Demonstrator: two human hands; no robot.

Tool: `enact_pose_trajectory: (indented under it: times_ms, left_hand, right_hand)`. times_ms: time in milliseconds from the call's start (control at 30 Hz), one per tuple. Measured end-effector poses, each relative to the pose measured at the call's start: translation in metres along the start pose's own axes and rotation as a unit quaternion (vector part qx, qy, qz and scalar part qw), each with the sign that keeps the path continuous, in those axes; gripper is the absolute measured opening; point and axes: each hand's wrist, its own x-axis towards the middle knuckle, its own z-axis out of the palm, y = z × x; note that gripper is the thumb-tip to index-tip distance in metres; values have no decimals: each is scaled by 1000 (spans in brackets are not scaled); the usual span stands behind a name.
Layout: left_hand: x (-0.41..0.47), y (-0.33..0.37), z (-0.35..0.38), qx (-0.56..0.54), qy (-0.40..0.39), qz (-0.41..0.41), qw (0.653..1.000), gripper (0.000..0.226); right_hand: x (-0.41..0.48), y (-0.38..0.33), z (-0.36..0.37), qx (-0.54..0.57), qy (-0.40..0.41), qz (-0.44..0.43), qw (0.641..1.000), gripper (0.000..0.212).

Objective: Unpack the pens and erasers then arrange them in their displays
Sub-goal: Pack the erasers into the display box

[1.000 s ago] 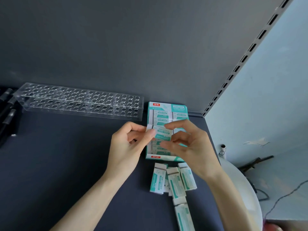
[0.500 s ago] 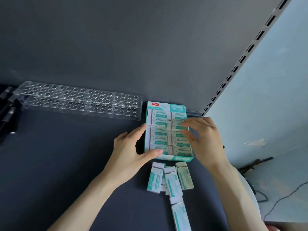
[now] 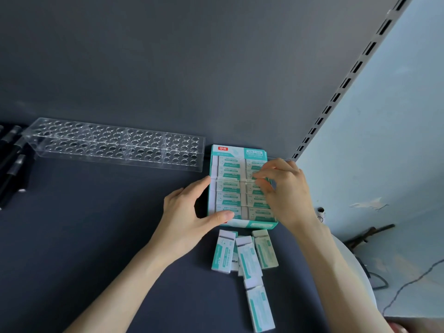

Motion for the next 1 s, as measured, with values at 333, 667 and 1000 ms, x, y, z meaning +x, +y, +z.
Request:
enact_pose_trajectory:
  times_ms: [333, 667, 1000]
  left_hand:
    - [-48, 8, 14, -3, 165, 29, 986, 41]
    - [-73, 11, 28, 183, 102, 34, 977, 46]
    - [-77, 11, 23, -10, 121, 16, 992, 17]
  right_hand:
    - [-82, -26, -25, 186, 113, 36, 975, 7]
    - [-128, -25, -7, 104, 45, 144, 983, 21]
    - [-129, -20, -8, 213, 45, 171, 961, 6]
